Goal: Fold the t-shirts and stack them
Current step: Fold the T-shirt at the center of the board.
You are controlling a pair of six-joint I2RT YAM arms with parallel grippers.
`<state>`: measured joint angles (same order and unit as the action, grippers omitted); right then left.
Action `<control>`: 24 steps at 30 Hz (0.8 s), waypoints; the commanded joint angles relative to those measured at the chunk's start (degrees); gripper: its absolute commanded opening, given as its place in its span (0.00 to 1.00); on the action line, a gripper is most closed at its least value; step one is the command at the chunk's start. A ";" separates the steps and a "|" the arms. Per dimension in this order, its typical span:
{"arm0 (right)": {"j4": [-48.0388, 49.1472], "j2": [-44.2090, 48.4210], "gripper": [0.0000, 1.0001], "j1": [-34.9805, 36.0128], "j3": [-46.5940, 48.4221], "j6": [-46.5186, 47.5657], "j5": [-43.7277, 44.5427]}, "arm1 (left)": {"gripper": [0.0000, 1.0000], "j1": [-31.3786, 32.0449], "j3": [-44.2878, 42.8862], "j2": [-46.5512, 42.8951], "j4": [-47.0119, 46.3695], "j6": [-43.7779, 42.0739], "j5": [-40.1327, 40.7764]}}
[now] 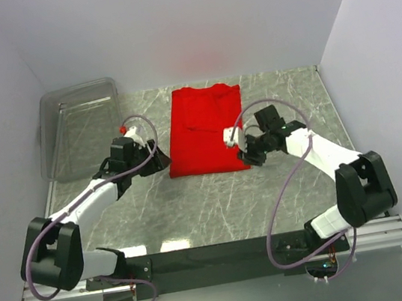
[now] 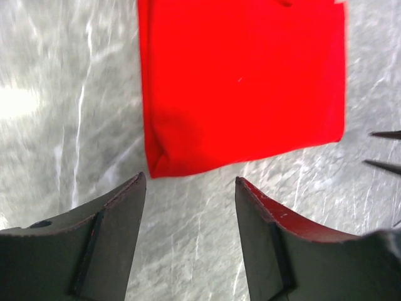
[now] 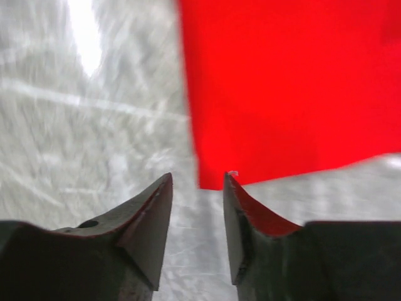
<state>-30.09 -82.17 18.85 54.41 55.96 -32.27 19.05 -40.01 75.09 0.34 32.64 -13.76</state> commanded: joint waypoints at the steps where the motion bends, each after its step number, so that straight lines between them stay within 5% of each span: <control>1: -1.48 -2.99 0.46 1.97 -2.73 8.37 3.35 | 0.64 -0.06 1.25 1.72 0.81 2.42 -1.88; 24: 8.99 -10.46 0.52 7.16 -4.40 7.05 12.14 | 0.65 3.01 -5.25 16.40 -0.51 13.14 0.66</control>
<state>-22.17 -92.16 25.45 50.41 63.02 -21.71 21.32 -42.70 90.28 0.75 43.62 -14.35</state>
